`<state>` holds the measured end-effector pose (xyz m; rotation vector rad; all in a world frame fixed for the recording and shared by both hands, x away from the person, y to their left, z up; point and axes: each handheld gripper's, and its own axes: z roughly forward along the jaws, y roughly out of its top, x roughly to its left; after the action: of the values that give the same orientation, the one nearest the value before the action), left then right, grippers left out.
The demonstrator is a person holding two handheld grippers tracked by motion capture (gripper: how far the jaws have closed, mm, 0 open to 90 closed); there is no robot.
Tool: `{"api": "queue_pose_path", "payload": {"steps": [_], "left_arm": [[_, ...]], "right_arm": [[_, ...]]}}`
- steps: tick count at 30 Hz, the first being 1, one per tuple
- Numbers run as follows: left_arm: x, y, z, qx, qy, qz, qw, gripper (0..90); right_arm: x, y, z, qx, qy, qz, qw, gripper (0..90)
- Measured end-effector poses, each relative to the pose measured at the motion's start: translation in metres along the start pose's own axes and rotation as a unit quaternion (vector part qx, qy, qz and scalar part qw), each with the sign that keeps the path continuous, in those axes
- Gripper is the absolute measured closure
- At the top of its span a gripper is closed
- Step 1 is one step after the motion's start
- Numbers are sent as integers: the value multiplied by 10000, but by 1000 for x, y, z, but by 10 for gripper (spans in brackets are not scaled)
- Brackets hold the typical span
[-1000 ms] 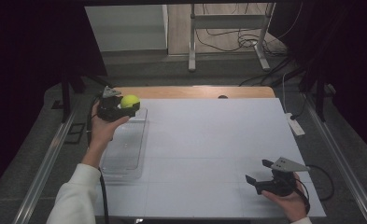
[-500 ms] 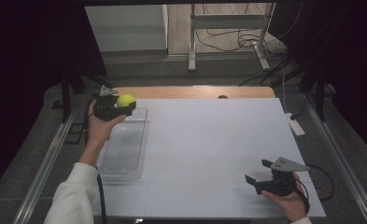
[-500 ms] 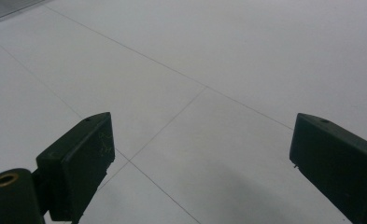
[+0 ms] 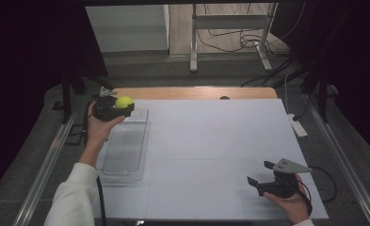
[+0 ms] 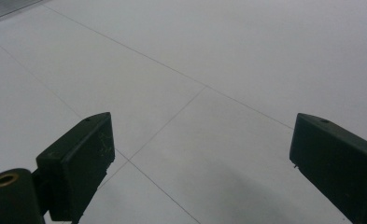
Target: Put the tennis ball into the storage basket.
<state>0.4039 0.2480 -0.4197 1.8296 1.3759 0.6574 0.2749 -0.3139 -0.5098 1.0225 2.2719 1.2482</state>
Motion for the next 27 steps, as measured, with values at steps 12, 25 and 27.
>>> {"api": "queue_pose_path", "payload": {"steps": [12, 25, 27], "left_arm": [[11, -5, 5, 127, 137, -93, 9998, 276], [21, -10, 9, 241, 259, -152, 9993, 276], [22, -10, 10, 249, 281, -173, 9991, 276]], "right_arm": [[0, 0, 0, -1, -1, 0, 10000, 70], [0, 0, 0, 3, -3, -3, 10000, 69], [0, 0, 0, 0, -6, 0, 10000, 69]]}}
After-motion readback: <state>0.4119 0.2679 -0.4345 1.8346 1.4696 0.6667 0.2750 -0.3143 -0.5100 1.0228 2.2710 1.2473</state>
